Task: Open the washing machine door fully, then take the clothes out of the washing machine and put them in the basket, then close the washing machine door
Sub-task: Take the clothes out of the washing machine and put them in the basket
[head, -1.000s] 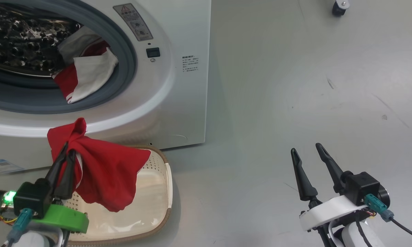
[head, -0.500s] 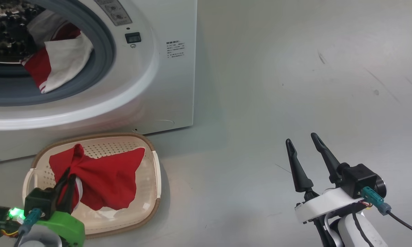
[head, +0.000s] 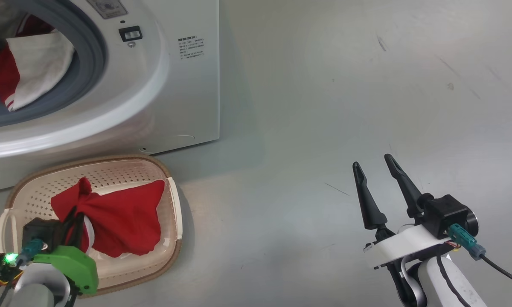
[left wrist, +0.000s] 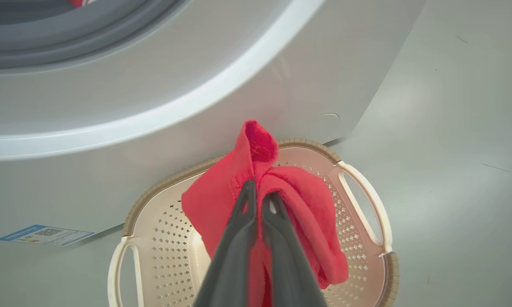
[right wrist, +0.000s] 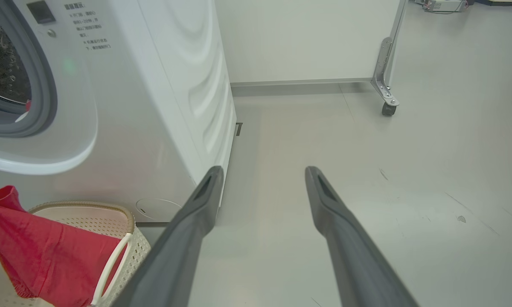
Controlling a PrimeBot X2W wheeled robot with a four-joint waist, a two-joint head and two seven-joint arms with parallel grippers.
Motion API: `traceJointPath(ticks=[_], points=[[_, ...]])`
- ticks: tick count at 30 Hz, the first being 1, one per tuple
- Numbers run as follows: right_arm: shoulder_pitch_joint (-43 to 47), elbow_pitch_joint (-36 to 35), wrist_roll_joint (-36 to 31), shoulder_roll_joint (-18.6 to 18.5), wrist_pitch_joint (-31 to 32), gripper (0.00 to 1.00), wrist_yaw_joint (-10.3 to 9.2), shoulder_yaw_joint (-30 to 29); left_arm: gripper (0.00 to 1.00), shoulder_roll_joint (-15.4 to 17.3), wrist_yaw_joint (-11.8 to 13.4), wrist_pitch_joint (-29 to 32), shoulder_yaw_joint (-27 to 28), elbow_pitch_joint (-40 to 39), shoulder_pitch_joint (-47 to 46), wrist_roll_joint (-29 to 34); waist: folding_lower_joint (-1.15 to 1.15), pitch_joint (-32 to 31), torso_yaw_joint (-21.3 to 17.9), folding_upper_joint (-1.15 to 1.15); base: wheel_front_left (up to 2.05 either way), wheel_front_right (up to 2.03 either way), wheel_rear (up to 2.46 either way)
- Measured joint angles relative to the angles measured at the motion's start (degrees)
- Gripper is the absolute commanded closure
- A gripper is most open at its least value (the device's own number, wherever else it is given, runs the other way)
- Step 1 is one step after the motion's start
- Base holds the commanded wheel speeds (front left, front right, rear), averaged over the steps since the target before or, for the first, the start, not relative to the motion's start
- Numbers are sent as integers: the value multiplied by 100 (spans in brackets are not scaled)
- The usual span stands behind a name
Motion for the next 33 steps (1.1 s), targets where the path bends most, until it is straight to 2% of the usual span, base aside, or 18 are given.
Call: traceJointPath(ticks=[6,7,8,9,10,11,24,33], points=[[-9,4,-40,4,0,0,-4,-11,100,-3,1,54,353,620,-221,-250,0,144,-79,0,0,0,0],[-15,3,-41,5,0,0,-5,-20,97,-25,1,53,471,728,-240,-401,0,158,-90,0,0,0,0],[-21,3,-41,5,0,0,-7,-32,85,-51,7,52,580,818,-261,-504,0,168,-96,0,0,0,0],[-29,3,-41,4,0,0,-8,-46,85,-75,9,52,639,899,-294,-575,0,175,-98,0,0,0,0],[-41,3,-41,4,0,0,-8,-58,80,-89,10,51,661,960,-327,-624,0,178,-98,0,0,0,0],[-70,3,-42,4,0,0,-14,-75,0,-102,36,30,693,1079,-391,-639,0,182,-94,0,0,0,0],[-74,63,-99,2,0,0,-15,-82,0,-136,54,-237,453,1603,-725,-492,0,47,44,0,0,0,0],[-73,119,-99,3,0,0,-15,-159,0,-224,9,-458,281,1512,-931,-319,0,-218,172,0,0,0,0]])
